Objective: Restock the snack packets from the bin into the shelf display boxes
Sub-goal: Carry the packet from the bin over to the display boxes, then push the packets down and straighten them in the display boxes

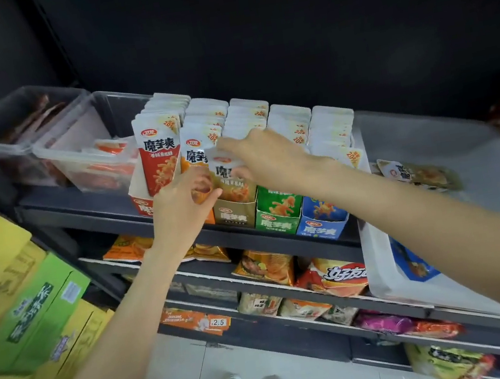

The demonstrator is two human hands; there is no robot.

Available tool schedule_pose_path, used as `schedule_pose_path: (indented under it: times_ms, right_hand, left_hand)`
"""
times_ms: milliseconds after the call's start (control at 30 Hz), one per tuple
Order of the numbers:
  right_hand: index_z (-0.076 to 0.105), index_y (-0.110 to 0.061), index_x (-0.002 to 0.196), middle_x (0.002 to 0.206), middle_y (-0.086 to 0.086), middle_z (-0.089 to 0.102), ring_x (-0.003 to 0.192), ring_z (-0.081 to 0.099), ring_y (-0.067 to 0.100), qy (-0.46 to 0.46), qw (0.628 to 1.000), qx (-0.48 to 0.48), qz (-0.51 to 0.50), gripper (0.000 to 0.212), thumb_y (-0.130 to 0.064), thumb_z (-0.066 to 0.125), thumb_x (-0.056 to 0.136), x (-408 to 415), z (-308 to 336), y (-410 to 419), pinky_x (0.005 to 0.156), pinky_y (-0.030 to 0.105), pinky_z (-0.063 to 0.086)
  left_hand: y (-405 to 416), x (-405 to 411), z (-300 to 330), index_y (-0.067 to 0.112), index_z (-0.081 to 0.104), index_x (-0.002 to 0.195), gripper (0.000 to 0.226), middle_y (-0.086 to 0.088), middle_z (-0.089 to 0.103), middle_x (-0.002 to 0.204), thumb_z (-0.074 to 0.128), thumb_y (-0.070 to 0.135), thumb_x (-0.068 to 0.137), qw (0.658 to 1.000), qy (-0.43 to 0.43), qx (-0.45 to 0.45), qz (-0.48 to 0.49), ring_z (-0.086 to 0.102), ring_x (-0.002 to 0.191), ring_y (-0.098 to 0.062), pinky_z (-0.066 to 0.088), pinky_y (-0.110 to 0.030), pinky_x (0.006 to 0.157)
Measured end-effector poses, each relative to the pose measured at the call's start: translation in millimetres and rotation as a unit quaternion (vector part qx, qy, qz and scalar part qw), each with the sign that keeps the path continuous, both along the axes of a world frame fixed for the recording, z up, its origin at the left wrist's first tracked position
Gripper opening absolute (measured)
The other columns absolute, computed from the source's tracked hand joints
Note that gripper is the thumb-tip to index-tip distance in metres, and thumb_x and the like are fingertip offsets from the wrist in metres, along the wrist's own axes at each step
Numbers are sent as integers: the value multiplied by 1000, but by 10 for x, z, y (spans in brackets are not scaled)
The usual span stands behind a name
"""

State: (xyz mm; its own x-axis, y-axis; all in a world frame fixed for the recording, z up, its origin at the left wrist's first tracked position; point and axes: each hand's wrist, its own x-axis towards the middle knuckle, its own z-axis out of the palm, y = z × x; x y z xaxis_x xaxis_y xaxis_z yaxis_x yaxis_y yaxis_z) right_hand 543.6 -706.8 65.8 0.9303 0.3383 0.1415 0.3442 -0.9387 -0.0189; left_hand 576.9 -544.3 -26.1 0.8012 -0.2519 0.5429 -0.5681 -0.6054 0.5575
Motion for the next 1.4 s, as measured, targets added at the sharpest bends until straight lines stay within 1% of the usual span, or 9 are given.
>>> schedule_pose_path:
  times_ms: [200, 333, 467, 533, 633, 767, 967, 1167, 1400]
  right_hand:
    - [48, -10, 121, 92, 13, 67, 85, 63, 34, -18, 997, -58, -36, 34, -30, 55, 95, -7, -39, -2, 60, 34, 40]
    - [60, -11, 96, 74, -2, 67, 66, 62, 21, -182, 978, 102, -21, 26, -36, 57, 91, -356, 259, -386, 62, 34, 49]
    - [63, -15, 96, 69, -6, 65, 57, 59, 13, -247, 960, 107, -82, 22, -34, 54, 93, -991, 315, -1015, 54, 35, 50]
    - [63, -18, 97, 71, -6, 67, 60, 62, 14, -200, 963, 106, -145, 23, -37, 51, 91, -1277, 220, -1390, 58, 37, 53]
    - [65, -26, 99, 81, -8, 71, 73, 67, 15, -36, 965, 79, -247, 18, -37, 55, 88, -1574, -31, -1923, 72, 34, 54]
    - [58, -32, 121, 118, -6, 63, 105, 61, 20, 144, 945, -61, -286, 31, -35, 57, 90, -1719, -433, -2238, 80, 32, 46]
    - [54, -21, 125, 121, 4, 60, 106, 59, 26, 143, 938, -157, -274, 39, -37, 48, 89, -1559, -757, -2521, 80, 35, 52]
    - [52, -17, 124, 117, 7, 62, 104, 58, 29, 207, 949, -118, -205, 39, -37, 53, 91, -1741, -736, -2489, 83, 36, 46]
    - [44, -23, 134, 125, 1, 58, 106, 57, 25, 214, 951, -95, -202, 43, -36, 53, 93, -1970, -778, -2490, 81, 40, 50]
  left_hand:
    - [38, -59, 57, 20, 65, 105, 25, 15, 66, 88, 70, 33, 84, 1000, -3, -30, -2, 61, 76, 1, 56, -25, 71]
    - [-91, -273, 256, 7, 62, 108, 24, 8, 62, 87, 65, 21, 89, 985, -136, -107, 2, 55, 79, 1, 46, -10, 70]
    - [-450, -514, 459, 9, 57, 107, 16, 4, 61, 87, 55, 12, 91, 942, -249, -156, -164, 59, 80, -8, 51, -25, 67]
    - [-709, -637, 569, 13, 59, 103, 13, 4, 65, 86, 53, 14, 93, 920, -246, -107, -286, 60, 82, -7, 51, -28, 69]
    - [-1166, -768, 729, 12, 67, 100, 17, 3, 68, 89, 54, 19, 92, 891, -178, -3, -417, 61, 88, -15, 50, -34, 78]
    - [-1846, -828, 764, 20, 67, 104, 22, 7, 68, 96, 57, 30, 87, 873, -181, 110, -439, 57, 95, -14, 44, -29, 80]
    - [-2666, -681, 500, 18, 69, 96, 27, 0, 70, 87, 60, 35, 77, 829, -307, 277, -376, 61, 89, -25, 37, -36, 80]
    - [-2935, -682, 334, 19, 57, 121, 61, -2, 62, 117, 55, 63, 78, 716, -273, 526, -368, 50, 114, -25, 32, -38, 96]
    - [-3010, -722, 305, 22, 62, 107, 50, 2, 66, 101, 58, 59, 73, 631, -306, 571, -426, 54, 103, -22, 33, -38, 95]
